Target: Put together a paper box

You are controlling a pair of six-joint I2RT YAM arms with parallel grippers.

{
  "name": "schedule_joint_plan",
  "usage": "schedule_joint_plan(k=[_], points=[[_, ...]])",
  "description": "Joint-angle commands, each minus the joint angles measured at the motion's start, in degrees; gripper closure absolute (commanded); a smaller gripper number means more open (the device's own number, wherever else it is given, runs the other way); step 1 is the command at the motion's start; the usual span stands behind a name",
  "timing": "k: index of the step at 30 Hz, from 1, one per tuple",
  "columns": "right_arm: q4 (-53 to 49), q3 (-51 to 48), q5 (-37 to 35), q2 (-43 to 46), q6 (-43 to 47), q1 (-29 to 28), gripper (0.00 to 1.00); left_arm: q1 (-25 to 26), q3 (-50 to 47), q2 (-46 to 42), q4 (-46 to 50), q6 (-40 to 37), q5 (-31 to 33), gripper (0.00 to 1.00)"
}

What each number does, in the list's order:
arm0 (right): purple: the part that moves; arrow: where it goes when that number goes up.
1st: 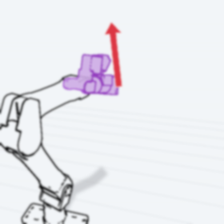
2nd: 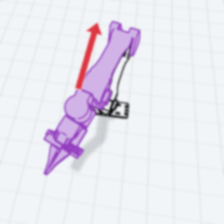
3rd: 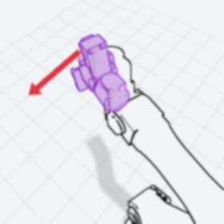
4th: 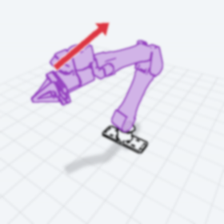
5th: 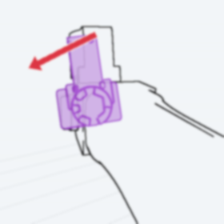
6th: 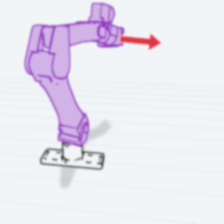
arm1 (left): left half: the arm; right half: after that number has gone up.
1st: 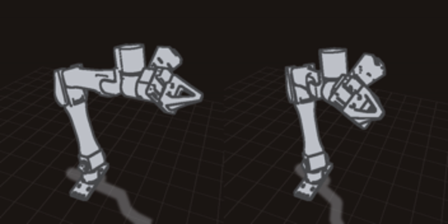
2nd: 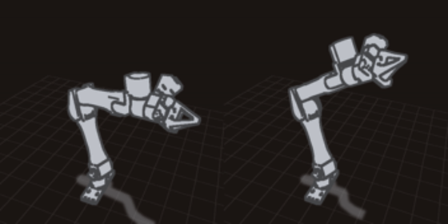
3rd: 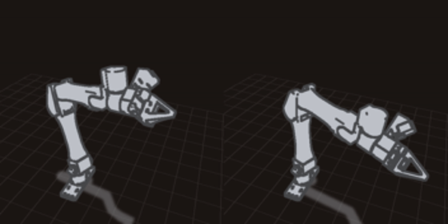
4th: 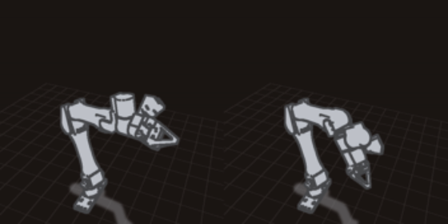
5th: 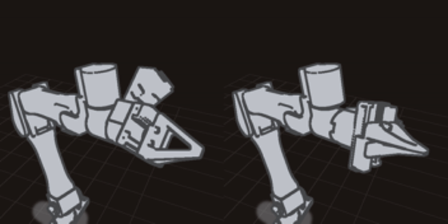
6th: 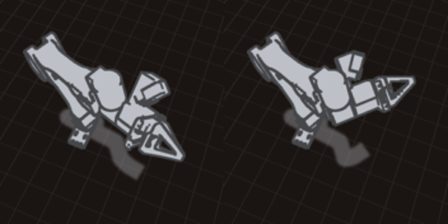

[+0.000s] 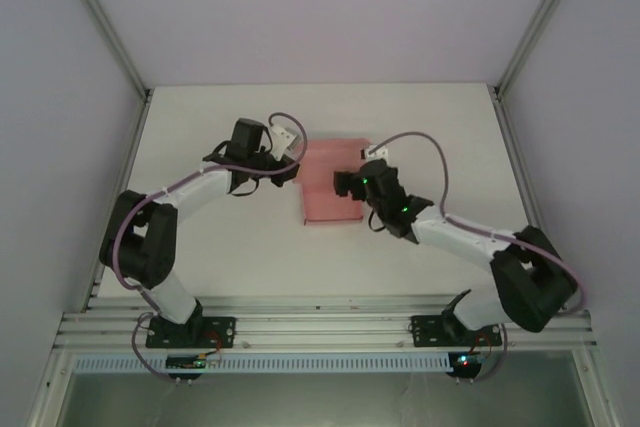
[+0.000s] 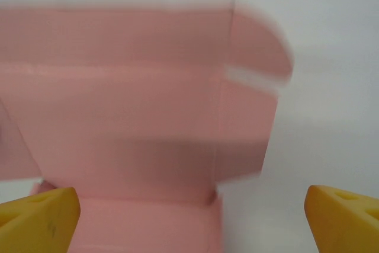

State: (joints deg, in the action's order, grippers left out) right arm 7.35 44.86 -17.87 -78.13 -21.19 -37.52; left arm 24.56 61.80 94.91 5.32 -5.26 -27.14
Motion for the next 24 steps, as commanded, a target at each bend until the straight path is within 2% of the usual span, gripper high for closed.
schedule_joint_plan(k=[1, 5, 6, 11, 14, 17, 21, 24], points=[[-13.33, 4.23, 14.22, 3.56, 13.34, 6.49, 0.01, 0.40, 0.10, -2.28, 0.03, -5.52, -2.99, 1.00], [-26.05, 11.30, 38.79, 1.72, 32.06, 15.30, 0.01, 0.32, 0.00, -2.17, 0.22, -6.47, -2.99, 1.00], [-29.06, 13.14, 40.33, 0.39, 35.01, 16.07, 0.02, 0.32, -0.11, -2.19, 0.12, -6.64, -3.09, 1.00], [-37.15, 21.39, 41.83, -7.83, 39.96, 19.47, 0.07, 0.32, -0.96, -2.93, -0.92, -6.79, -3.34, 1.00], [-37.49, 22.98, 44.73, -11.97, 41.38, 21.42, 0.18, 0.32, -1.43, -3.57, -1.38, -7.05, -2.63, 1.00], [-38.78, 26.53, 48.08, -15.29, 44.99, 22.19, 0.19, 0.37, -1.42, -3.69, -1.04, -7.57, -2.32, 1.00], [-37.23, 28.11, 48.87, -17.93, 46.62, 22.18, 0.19, 0.44, -1.45, -3.68, -0.81, -8.07, -2.76, 1.00], [-36.31, 29.74, 48.55, -19.94, 46.07, 22.73, 0.26, 0.48, -1.70, -3.95, -1.11, -8.30, -2.75, 1.00]])
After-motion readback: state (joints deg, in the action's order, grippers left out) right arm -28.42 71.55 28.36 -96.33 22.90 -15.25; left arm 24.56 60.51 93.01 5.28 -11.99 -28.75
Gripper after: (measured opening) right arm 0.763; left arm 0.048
